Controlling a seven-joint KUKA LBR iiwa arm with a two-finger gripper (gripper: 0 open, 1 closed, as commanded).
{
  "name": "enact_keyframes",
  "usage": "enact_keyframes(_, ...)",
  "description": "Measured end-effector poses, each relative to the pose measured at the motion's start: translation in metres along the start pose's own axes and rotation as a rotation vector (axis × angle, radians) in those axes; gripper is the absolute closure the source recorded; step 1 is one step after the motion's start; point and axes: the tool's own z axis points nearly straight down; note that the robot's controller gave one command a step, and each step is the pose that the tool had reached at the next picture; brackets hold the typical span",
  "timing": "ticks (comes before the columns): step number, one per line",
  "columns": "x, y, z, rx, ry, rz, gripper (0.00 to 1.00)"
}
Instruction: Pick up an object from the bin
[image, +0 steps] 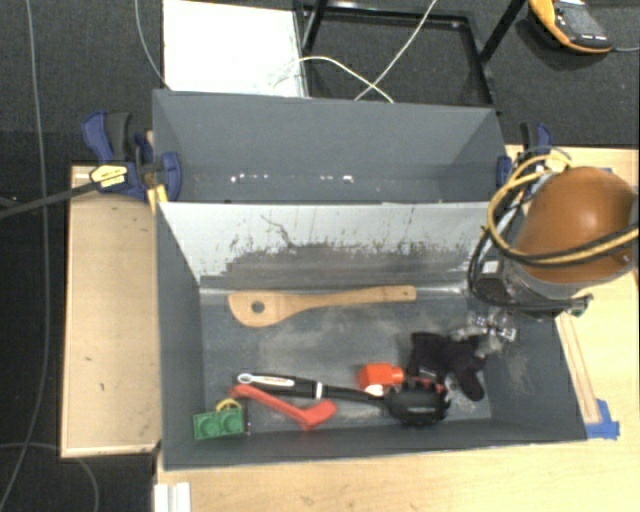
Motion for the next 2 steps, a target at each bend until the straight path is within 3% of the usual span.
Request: enact_keyframes(2, -0.002, -0.002, -0.08, 0.009, -0.005, 0.006, 1.0)
